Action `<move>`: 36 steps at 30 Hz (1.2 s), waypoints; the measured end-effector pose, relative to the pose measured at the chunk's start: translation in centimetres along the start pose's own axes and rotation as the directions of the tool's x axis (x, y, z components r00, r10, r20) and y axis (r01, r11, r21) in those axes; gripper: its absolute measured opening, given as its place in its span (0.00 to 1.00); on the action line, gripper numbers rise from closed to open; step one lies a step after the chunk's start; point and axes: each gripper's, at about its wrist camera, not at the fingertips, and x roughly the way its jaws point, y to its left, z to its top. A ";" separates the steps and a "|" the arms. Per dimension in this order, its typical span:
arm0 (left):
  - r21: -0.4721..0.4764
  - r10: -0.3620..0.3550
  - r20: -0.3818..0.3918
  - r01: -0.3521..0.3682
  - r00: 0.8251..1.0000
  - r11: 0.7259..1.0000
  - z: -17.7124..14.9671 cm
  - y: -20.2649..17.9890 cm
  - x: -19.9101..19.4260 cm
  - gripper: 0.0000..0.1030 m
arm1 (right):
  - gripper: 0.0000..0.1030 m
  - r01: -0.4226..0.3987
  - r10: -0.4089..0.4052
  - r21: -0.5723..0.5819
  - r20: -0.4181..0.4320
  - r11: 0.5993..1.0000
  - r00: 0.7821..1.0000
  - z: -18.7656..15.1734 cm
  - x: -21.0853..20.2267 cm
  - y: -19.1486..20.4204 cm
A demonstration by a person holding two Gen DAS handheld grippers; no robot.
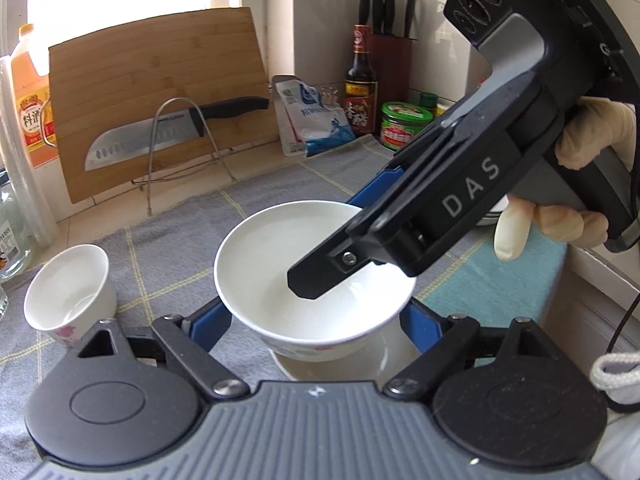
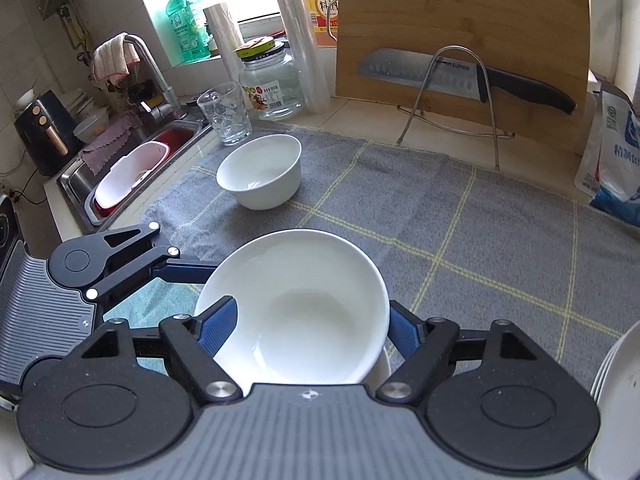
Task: Organize plates and bowls
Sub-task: 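Lower the held bowl into the other white bowl, then open the right tool and withdraw from the stacked bowls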
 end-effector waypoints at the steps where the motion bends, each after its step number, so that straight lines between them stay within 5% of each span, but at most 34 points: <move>1: -0.001 -0.005 -0.003 0.005 1.000 1.000 0.0 -0.1 0.0 0.88 | 0.82 -0.001 0.001 0.005 0.000 1.000 1.000 -0.2 -0.1 0.0; 29: 0.006 -0.047 -0.079 0.048 0.996 0.999 -1.2 -1.2 1.2 0.88 | 0.82 0.002 0.000 0.048 -0.046 0.999 0.999 -2.4 1.0 -0.8; 33: 0.016 -0.054 -0.065 0.055 0.996 0.998 -1.4 -1.3 1.0 0.95 | 0.99 0.005 -0.004 0.042 -0.024 0.999 1.000 -2.3 0.7 -0.8; 36: 0.016 -0.056 -0.059 0.057 0.997 0.998 -1.6 -1.2 0.6 0.96 | 1.00 0.021 -0.021 0.024 -0.002 0.999 1.000 -2.2 0.4 -0.6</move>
